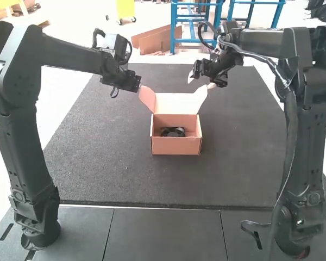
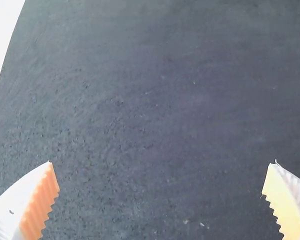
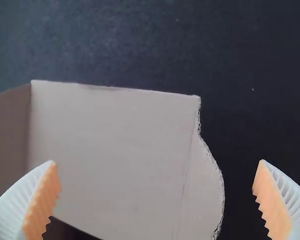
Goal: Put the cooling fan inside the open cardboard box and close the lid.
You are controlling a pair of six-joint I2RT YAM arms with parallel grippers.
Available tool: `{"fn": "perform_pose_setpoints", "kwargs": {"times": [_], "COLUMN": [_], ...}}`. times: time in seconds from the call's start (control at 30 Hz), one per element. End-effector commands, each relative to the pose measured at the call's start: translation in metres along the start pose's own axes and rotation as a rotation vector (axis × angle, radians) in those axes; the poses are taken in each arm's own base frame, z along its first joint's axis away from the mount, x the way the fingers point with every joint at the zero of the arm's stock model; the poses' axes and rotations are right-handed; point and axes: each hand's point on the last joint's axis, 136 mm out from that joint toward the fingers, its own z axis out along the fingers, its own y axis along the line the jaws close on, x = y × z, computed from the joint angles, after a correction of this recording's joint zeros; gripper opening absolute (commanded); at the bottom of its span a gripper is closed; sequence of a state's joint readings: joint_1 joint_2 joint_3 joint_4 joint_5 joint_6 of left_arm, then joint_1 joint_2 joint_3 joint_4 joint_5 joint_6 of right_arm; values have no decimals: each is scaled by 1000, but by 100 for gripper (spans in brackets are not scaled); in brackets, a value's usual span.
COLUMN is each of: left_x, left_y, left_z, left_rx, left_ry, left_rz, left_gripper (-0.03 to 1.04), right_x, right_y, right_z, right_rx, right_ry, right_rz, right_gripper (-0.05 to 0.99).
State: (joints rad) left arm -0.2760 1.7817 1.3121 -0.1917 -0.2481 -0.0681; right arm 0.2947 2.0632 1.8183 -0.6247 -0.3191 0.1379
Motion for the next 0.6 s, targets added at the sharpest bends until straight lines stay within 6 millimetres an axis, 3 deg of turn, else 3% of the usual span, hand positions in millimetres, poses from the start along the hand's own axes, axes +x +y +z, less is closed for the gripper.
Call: {"fn": "perform_pose_setpoints", "kwargs": {"times": [0.0, 0.2, 0.4, 0.57], "left_x": [-9, -16, -16, -15], "left_y": [-31, -57, -56, -56], "left_z": [-1, -8, -9, -9], "left_rx": [147, 254, 255, 255], "left_ry": [-26, -43, -40, -38], "left_rz": [-5, -6, -17, -18], "left_gripper": [97, 97, 97, 97], "right_x": [-14, -12, -11, -11], "right_y": [-9, -13, -14, -14], "right_z": [-11, -7, -6, -4], "right_rx": [-7, -2, -3, -3], "right_ry": [-35, -26, -22, -20], "right_rz": [9, 16, 26, 28], "right_gripper": [88, 86, 79, 60]}}
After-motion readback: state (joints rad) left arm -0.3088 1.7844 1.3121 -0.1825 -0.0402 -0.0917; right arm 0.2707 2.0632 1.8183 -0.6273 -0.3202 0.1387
